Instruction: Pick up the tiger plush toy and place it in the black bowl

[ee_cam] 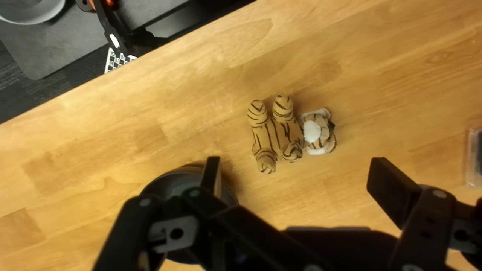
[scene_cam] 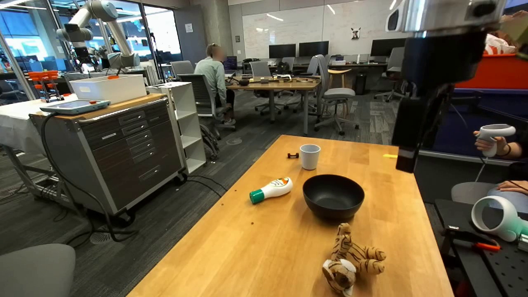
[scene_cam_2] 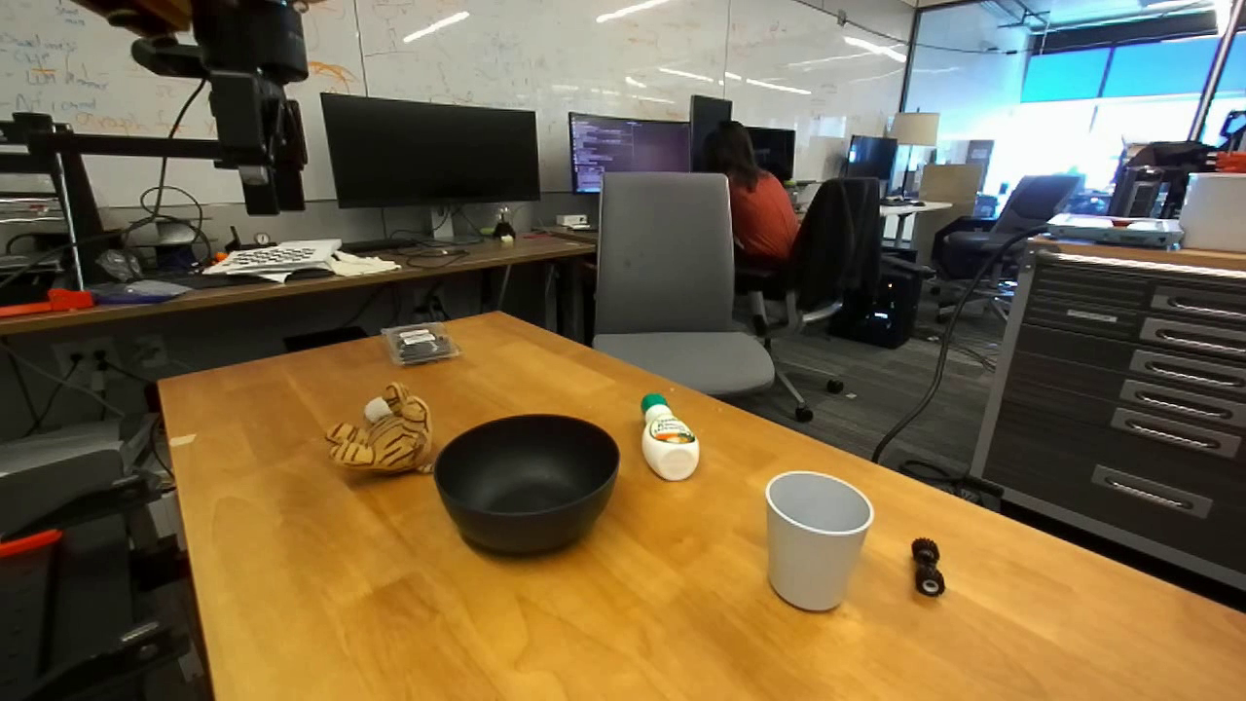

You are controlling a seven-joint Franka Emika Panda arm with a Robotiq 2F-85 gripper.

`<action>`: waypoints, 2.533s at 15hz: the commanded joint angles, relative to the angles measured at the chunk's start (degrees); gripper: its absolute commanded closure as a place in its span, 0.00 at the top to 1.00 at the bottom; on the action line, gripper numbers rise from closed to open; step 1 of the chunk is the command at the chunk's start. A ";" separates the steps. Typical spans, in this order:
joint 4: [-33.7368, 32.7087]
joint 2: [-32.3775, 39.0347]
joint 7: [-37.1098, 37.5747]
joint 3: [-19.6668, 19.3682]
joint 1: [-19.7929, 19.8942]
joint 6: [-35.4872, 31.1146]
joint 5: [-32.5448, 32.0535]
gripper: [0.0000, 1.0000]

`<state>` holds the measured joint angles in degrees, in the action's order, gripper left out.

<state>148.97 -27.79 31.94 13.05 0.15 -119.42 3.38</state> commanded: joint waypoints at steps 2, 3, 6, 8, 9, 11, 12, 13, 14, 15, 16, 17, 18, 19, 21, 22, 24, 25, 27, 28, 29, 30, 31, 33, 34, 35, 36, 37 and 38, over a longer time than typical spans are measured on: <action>1.64 6.80 3.89 0.62 0.31 -5.97 -2.31 1.00; 1.87 8.12 4.43 0.53 0.21 -7.25 -2.51 1.00; 2.99 11.32 6.72 0.42 -0.03 -14.19 -3.05 1.00; 3.74 13.19 8.32 0.33 -0.20 -19.03 -3.53 1.00; 3.98 14.10 9.34 0.40 -0.18 -20.86 -4.28 1.00; 4.73 15.65 11.42 0.50 -0.06 -25.48 -6.00 1.00; 5.00 16.64 12.91 0.61 0.17 -27.71 -7.35 1.00; 5.22 17.43 14.44 0.65 0.37 -29.44 -8.97 1.00; 5.33 18.51 15.95 0.59 0.45 -31.32 -10.43 1.00; 5.25 19.84 17.67 0.57 0.59 -32.89 -12.21 1.00; 5.17 20.94 19.32 0.44 0.56 -34.14 -13.72 1.00; 4.97 22.27 21.35 0.38 0.61 -35.25 -15.79 1.00; 4.72 23.44 23.36 0.21 0.55 -36.01 -17.94 1.00; 4.47 24.70 25.61 -0.06 0.44 -36.87 -20.24 1.00; 3.93 26.90 29.87 -0.92 -0.11 -38.43 -24.79 1.00; 3.52 28.07 32.23 0.14 1.15 -39.16 -27.24 1.00; 2.55 29.96 36.37 -0.40 0.96 -39.82 -31.24 1.00; 1.92 30.89 38.43 -0.63 0.90 -40.16 -33.07 1.00; 0.65 32.56 42.15 -1.14 0.64 -40.46 -36.02 1.00; 0.12 33.24 43.81 -1.45 0.52 -40.60 -37.45 1.00; -0.46 33.99 45.17 -1.72 0.39 -40.60 -38.76 1.00; -1.07 34.76 46.40 -1.98 0.29 -40.49 -39.84 1.00; -1.57 35.38 47.48 -2.23 0.21 -40.33 -40.84 1.00; -2.53 36.60 48.93 -2.66 0.12 -40.04 -42.03 0.86; -2.91 37.10 49.49 -2.87 0.06 -39.98 -42.52 0.73; -3.26 37.58 49.80 -2.98 0.03 -39.86 -42.86 0.66; -3.56 38.06 50.08 -3.04 -0.01 -39.73 -43.02 0.58; -3.75 38.44 50.12 -3.09 -0.04 -39.67 -43.00 0.49; -3.90 38.81 50.06 -3.07 -0.06 -39.68 -42.85 0.42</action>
<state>146.72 9.37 79.73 10.64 0.68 -159.04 -37.66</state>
